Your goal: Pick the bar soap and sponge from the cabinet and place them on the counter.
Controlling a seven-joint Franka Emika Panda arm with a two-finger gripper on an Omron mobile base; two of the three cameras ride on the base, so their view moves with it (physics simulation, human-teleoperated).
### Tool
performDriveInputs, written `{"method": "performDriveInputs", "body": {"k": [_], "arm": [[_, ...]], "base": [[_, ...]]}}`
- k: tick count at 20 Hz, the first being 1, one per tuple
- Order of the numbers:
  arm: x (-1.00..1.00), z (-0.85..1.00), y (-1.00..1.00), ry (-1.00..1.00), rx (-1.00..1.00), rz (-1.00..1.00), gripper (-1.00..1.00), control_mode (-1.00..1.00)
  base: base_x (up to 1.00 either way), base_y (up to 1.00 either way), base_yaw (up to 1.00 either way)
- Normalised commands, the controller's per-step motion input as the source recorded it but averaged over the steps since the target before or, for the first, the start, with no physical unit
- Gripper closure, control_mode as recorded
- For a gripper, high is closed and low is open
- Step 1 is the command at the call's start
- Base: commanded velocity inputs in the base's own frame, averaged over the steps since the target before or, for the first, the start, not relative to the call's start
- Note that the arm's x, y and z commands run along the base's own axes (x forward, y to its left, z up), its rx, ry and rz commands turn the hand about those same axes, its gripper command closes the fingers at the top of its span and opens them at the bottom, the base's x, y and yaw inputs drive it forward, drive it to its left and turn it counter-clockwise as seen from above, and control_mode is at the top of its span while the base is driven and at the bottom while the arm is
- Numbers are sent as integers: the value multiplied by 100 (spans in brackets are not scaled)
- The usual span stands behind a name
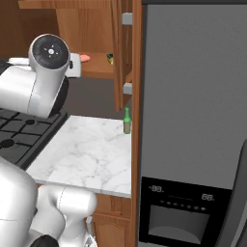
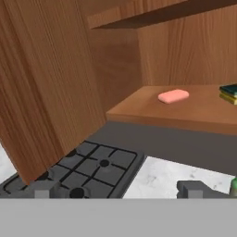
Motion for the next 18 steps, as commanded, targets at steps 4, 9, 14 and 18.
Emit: {"method": "performDriveInputs", "body": {"k": [4, 9, 14, 18], "arm": [[26, 0, 4, 0, -9, -10, -100, -100], [28, 0, 1, 0, -6, -7, -100, -100], [25, 0, 5, 0, -4, -4, -100, -100], [20, -3, 5, 0, -2, 0, -100, -100]], "base": [[0, 0, 0], [0, 0, 0], [0, 0, 0], [0, 0, 0]]}}
